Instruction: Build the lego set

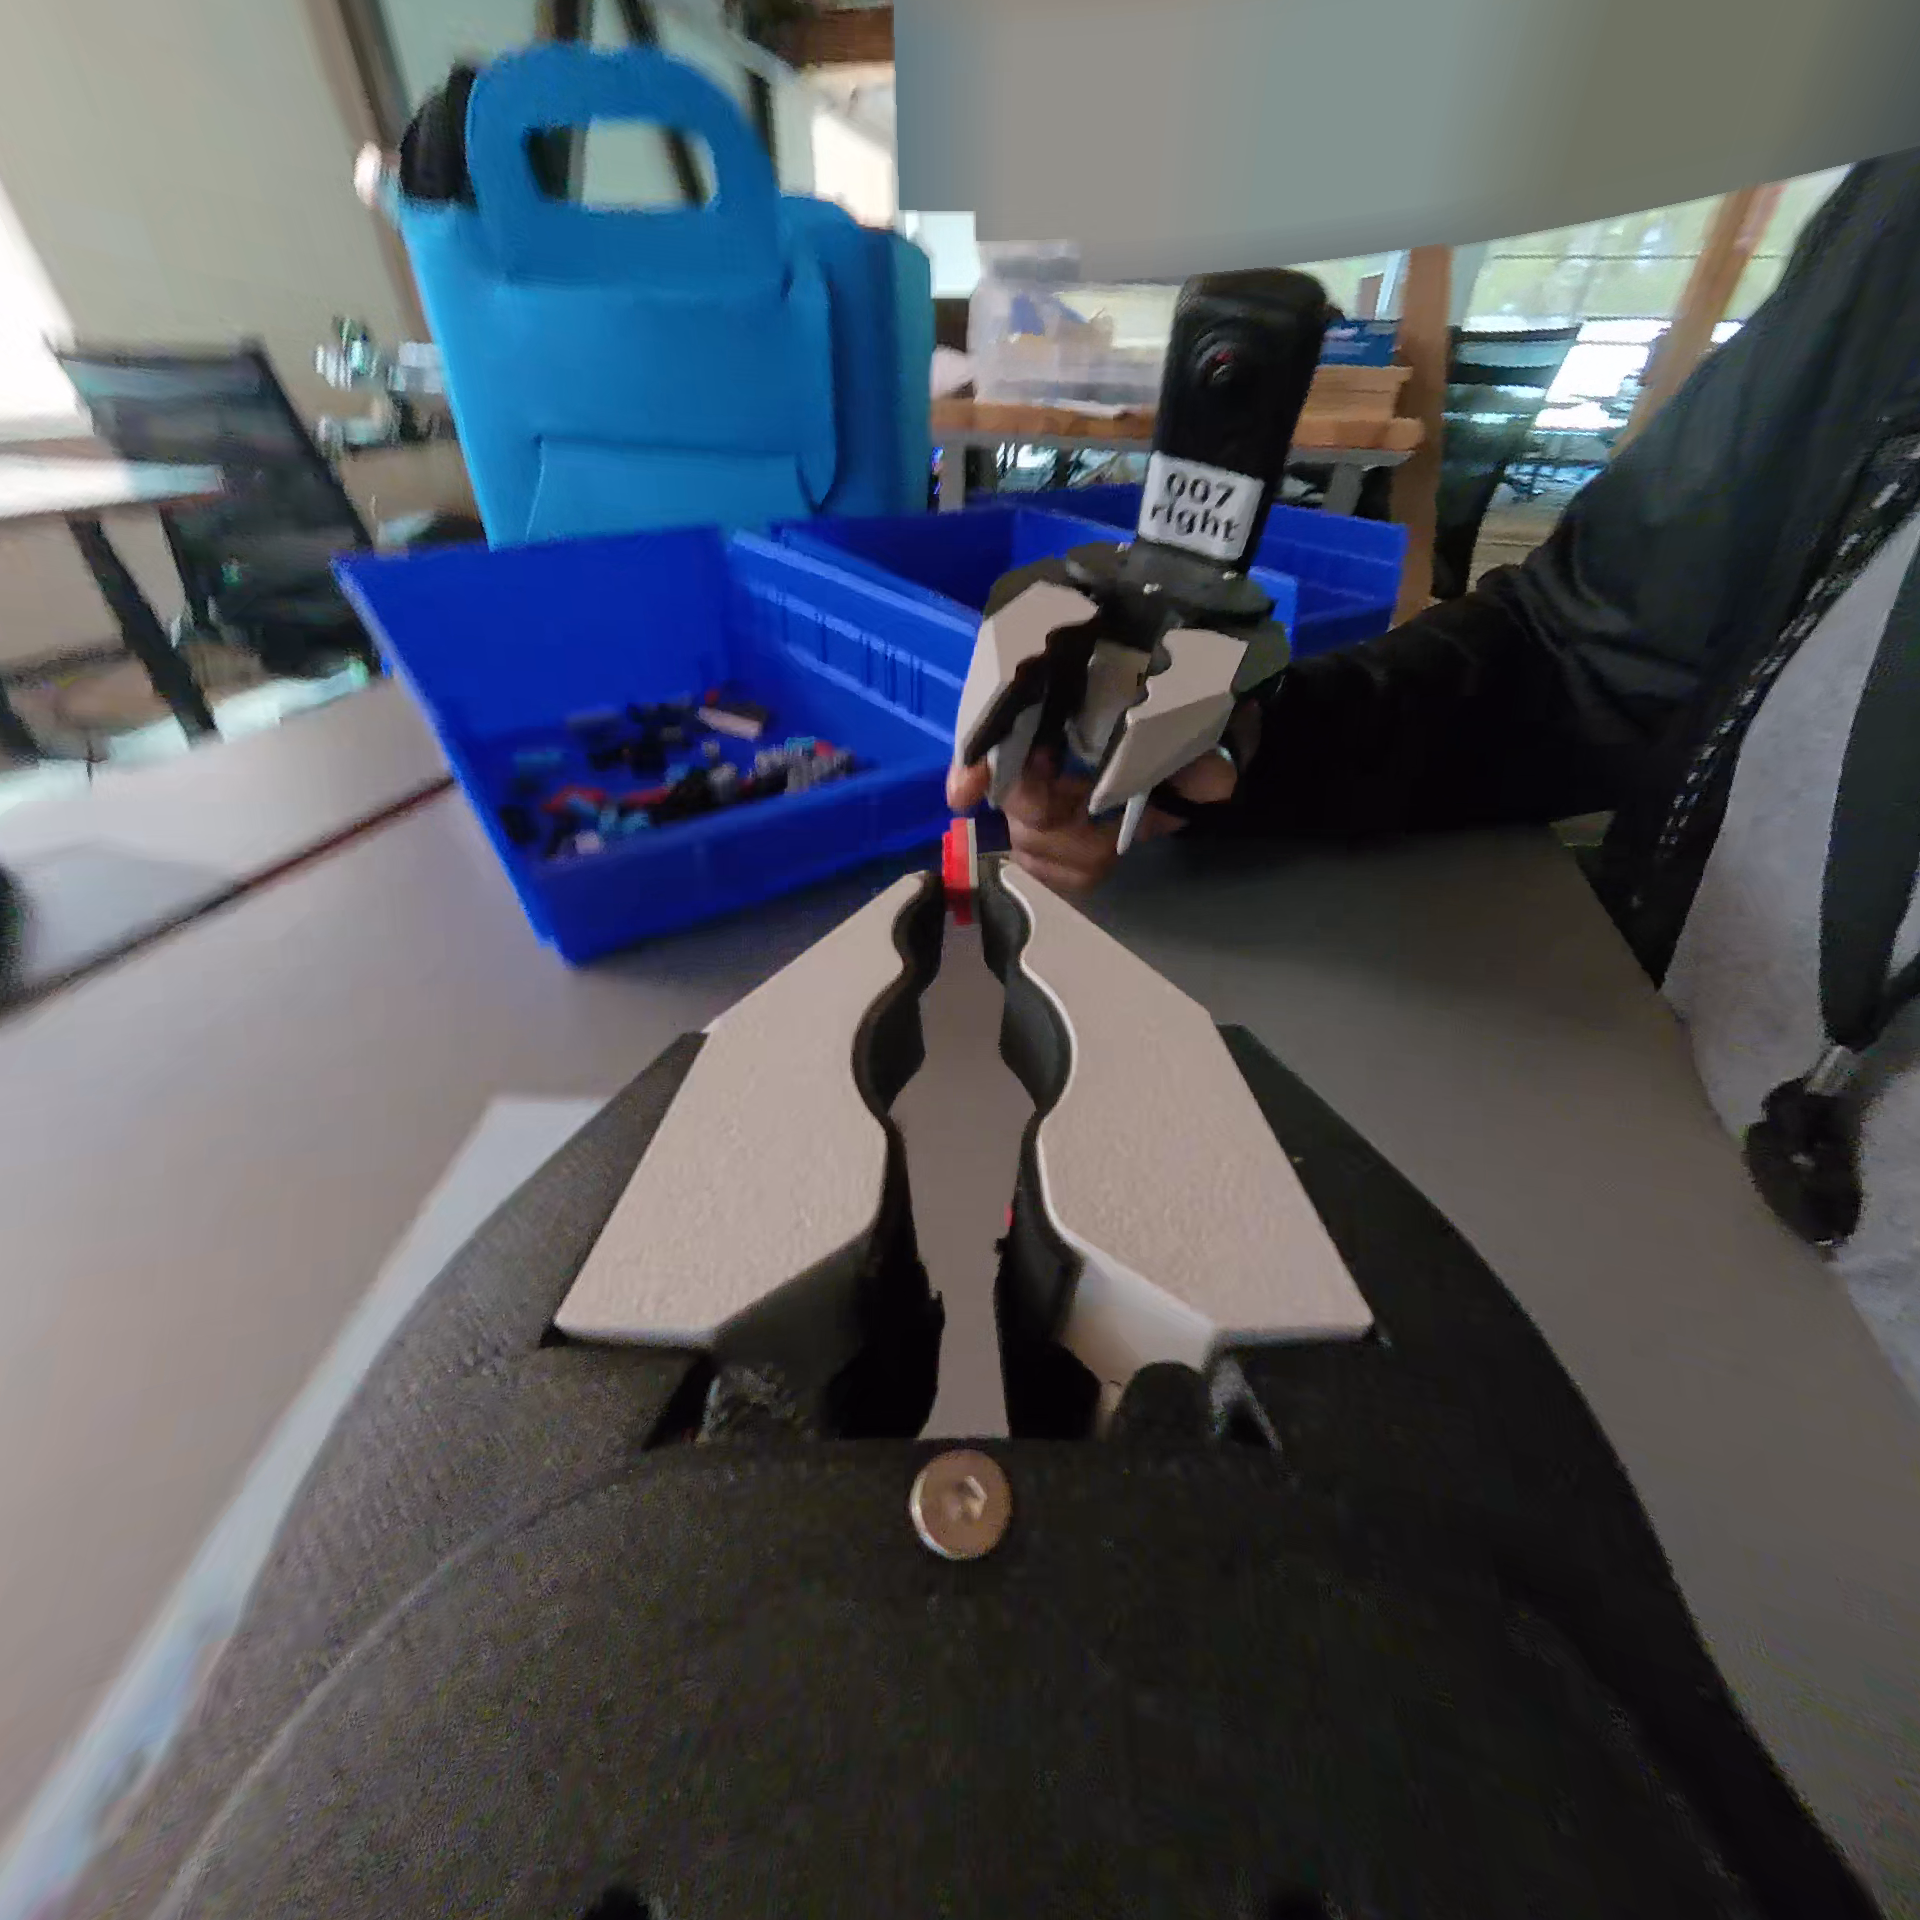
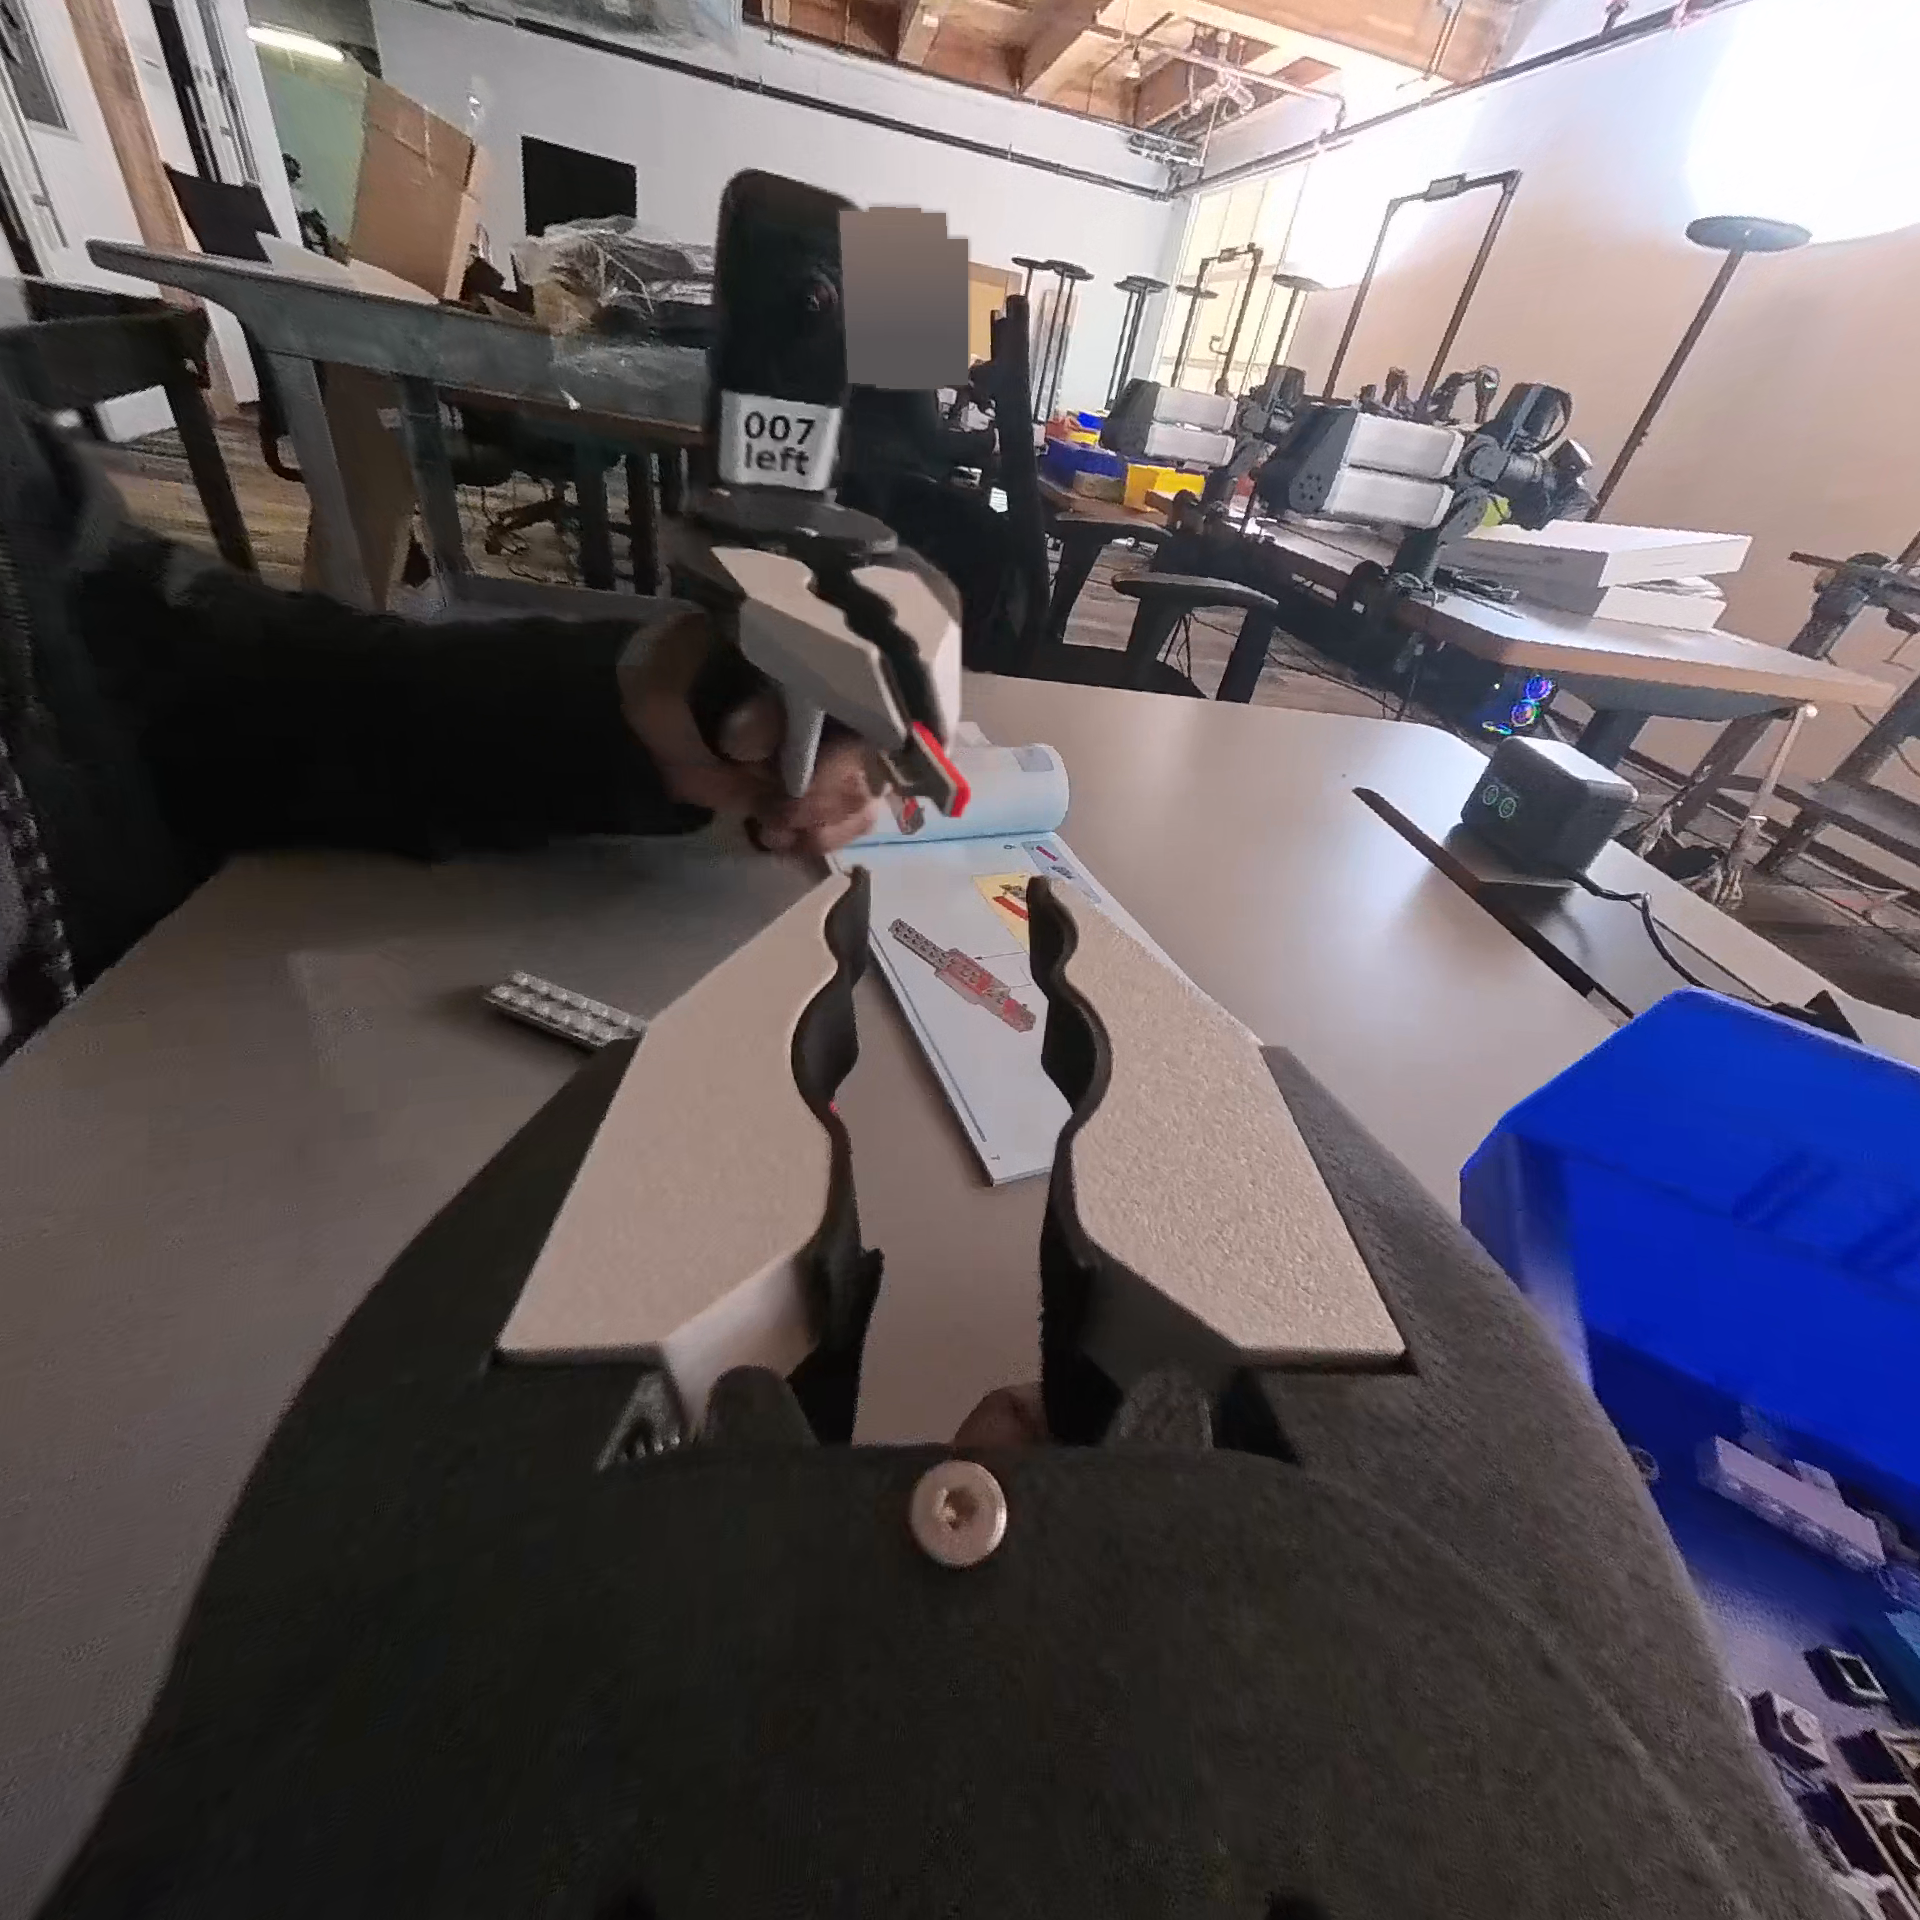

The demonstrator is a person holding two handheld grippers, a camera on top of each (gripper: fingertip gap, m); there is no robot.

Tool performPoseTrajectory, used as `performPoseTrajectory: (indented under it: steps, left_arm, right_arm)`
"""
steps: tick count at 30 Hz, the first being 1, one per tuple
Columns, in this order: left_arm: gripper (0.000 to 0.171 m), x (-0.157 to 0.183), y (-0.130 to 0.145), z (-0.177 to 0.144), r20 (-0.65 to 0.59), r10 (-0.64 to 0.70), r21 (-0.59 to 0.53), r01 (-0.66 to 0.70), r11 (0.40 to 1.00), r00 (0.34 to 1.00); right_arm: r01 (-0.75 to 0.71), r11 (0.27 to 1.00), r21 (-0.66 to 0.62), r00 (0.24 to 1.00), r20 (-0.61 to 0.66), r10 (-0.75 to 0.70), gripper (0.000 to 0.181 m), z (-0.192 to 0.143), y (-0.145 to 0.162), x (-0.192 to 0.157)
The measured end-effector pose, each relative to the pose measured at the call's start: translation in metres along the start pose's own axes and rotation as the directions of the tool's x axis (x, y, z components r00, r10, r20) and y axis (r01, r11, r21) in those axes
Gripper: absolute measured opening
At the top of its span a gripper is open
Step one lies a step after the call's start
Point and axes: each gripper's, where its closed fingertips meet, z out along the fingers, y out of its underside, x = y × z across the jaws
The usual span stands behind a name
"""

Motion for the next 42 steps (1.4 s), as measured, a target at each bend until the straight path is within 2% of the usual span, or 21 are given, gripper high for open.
performPoseTrajectory:
  steps: [3, 5, 9, 13, 17, 20, 23, 27, 29, 31, 33, 35, 37, 39, 42]
  left_arm:
    - [0.005, 0.007, 0.023, -0.015, 0.111, -0.138, -0.099, 0.149, 0.984, 0.984]
    - [0.006, 0.015, 0.037, -0.023, 0.177, -0.263, -0.137, 0.288, 0.948, 0.949]
    - [0.006, 0.040, 0.031, -0.030, 0.176, -0.460, -0.046, 0.474, 0.880, 0.871]
    - [0.006, 0.051, 0.033, -0.029, 0.202, -0.576, -0.002, 0.588, 0.809, 0.792]
    - [0.006, 0.062, 0.036, -0.027, 0.177, -0.662, 0.027, 0.669, 0.743, 0.728]
    - [0.005, 0.067, 0.041, -0.029, 0.185, -0.697, 0.026, 0.706, 0.708, 0.693]
    - [0.005, 0.069, 0.043, -0.035, 0.197, -0.712, 0.032, 0.722, 0.691, 0.673]
    - [0.009, 0.069, 0.032, -0.043, 0.140, -0.706, 0.098, 0.700, 0.707, 0.694]
    - [0.015, 0.068, 0.019, -0.049, 0.087, -0.668, 0.160, 0.651, 0.742, 0.739]
    - [0.030, 0.061, 0.003, -0.060, 0.093, -0.578, 0.270, 0.538, 0.799, 0.811]
    - [0.036, 0.053, -0.006, -0.070, 0.146, -0.488, 0.344, 0.418, 0.841, 0.861]
    - [0.039, 0.051, -0.004, -0.069, 0.175, -0.435, 0.318, 0.367, 0.874, 0.883]
    - [0.038, 0.050, 0.004, -0.063, 0.193, -0.420, 0.269, 0.364, 0.892, 0.887]
    - [0.038, 0.054, 0.006, -0.055, 0.188, -0.394, 0.236, 0.348, 0.907, 0.900]
    - [0.042, 0.060, 0.010, -0.044, 0.210, -0.298, 0.178, 0.264, 0.948, 0.931]
  right_arm:
    - [0.030, 0.999, -0.012, 1.000, 0.003, -0.030, 0.034, 0.004, 0.002, -0.005]
    - [0.074, 0.997, -0.027, 0.997, 0.012, -0.074, 0.034, 0.009, 0.004, -0.013]
    - [0.192, 0.979, -0.069, 0.981, 0.048, -0.189, 0.033, 0.022, 0.008, -0.038]
    - [0.311, 0.946, -0.087, 0.949, 0.079, -0.305, 0.029, 0.034, 0.009, -0.064]
    - [0.433, 0.891, -0.136, 0.901, 0.097, -0.423, 0.025, 0.046, 0.016, -0.084]
    - [0.499, 0.850, -0.170, 0.866, 0.099, -0.490, 0.023, 0.054, 0.021, -0.092]
    - [0.502, 0.843, -0.191, 0.864, 0.085, -0.496, 0.012, 0.062, 0.021, -0.094]
    - [0.381, 0.908, -0.174, 0.924, 0.057, -0.377, 0.012, 0.068, 0.014, -0.094]
    - [0.318, 0.935, -0.158, 0.948, 0.034, -0.317, 0.012, 0.068, 0.010, -0.092]
    - [0.232, 0.961, -0.149, 0.972, 0.002, -0.235, 0.012, 0.067, 0.008, -0.087]
    - [0.095, 0.987, -0.128, 0.994, -0.039, -0.100, 0.011, 0.066, 0.004, -0.079]
    - [-0.103, 0.992, -0.076, 0.993, -0.068, 0.098, 0.012, 0.065, -0.002, -0.072]
    - [-0.325, 0.946, -0.005, 0.943, -0.074, 0.323, 0.012, 0.064, -0.006, -0.066]
    - [-0.507, 0.861, 0.042, 0.857, -0.081, 0.509, 0.012, 0.065, -0.003, -0.063]
    - [-0.653, 0.755, 0.058, 0.754, -0.049, 0.655, 0.012, 0.068, 0.002, -0.072]
